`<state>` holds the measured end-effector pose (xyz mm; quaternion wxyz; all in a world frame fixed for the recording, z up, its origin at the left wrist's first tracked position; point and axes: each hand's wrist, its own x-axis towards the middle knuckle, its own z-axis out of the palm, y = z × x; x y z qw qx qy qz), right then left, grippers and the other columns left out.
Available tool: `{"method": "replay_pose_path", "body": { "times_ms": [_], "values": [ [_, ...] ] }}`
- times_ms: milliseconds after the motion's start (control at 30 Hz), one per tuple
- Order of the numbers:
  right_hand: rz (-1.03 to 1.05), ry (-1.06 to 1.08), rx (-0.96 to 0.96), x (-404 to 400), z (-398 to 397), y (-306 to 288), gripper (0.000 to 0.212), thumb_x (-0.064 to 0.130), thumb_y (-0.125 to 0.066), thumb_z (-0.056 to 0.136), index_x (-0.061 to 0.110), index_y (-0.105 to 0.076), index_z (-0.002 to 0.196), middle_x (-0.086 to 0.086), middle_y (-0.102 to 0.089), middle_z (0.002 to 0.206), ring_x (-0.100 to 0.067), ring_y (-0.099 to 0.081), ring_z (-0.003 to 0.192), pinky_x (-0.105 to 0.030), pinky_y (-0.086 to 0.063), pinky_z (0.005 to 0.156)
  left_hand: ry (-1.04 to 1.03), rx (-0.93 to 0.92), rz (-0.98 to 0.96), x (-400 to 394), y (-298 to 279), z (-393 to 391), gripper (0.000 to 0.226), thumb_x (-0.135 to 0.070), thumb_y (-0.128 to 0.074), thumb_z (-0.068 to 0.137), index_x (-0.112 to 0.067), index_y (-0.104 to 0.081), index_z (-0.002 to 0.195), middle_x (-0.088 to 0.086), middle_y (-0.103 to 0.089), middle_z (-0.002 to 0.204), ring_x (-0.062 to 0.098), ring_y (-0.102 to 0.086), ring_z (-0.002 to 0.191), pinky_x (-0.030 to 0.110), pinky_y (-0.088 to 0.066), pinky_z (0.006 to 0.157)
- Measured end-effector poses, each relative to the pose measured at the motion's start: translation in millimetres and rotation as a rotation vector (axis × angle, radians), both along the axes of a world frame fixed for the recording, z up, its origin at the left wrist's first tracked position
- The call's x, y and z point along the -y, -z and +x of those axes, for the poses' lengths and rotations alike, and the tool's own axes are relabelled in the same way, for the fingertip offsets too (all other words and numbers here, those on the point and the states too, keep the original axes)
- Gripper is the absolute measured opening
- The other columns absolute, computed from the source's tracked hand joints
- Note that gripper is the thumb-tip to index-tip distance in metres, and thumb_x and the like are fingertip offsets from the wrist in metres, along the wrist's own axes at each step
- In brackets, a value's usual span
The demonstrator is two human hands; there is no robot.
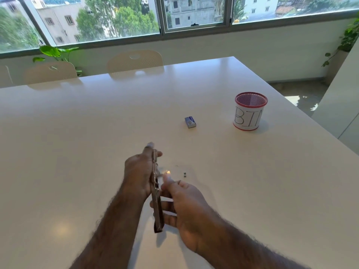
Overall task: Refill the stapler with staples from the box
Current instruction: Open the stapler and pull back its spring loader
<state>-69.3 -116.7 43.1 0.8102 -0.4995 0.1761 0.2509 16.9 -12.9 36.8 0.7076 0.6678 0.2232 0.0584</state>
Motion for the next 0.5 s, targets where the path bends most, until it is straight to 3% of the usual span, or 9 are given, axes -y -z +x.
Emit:
{"method": "replay_pose_path", "body": {
  "times_ms": [100,267,500],
  "values": [
    [-0.202,-0.158,0.135,1,-5,0,0.026,0.035,-0.071,0.086,0.023,-0.057,0.105,-0.005,-0.069,0.098,-0.011,-0.069,0.069,-0.026,-0.058,0.06,-0.087,-0.001,-0.256,-12,-3,6,0.042,-0.036,-0.055,0.093,0.004,-0.068,0.085,0.003,-0.038,0.044,0.01,-0.035,0.031,0.016,-0.033,0.031],
    [-0.473,-0.183,0.367,1,-5,5,0.036,0.038,-0.074,0.08,0.038,-0.049,0.105,0.003,-0.068,0.087,-0.007,-0.068,0.063,-0.022,-0.056,0.056,-0.033,-0.079,-0.588,-22,3,13,0.045,-0.038,-0.043,0.097,0.002,-0.061,0.091,-0.004,-0.037,0.039,0.005,-0.031,0.027,0.013,-0.028,0.029],
    [-0.677,-0.227,0.628,4,-1,6,0.027,0.039,-0.074,0.078,0.035,-0.053,0.093,0.004,-0.069,0.075,-0.008,-0.069,0.065,-0.027,-0.059,0.059,0.055,-0.174,-0.738,-30,8,15,0.048,-0.04,-0.035,0.098,0.0,-0.062,0.094,-0.002,-0.041,0.051,0.004,-0.038,0.035,0.012,-0.034,0.033]
  ]
}}
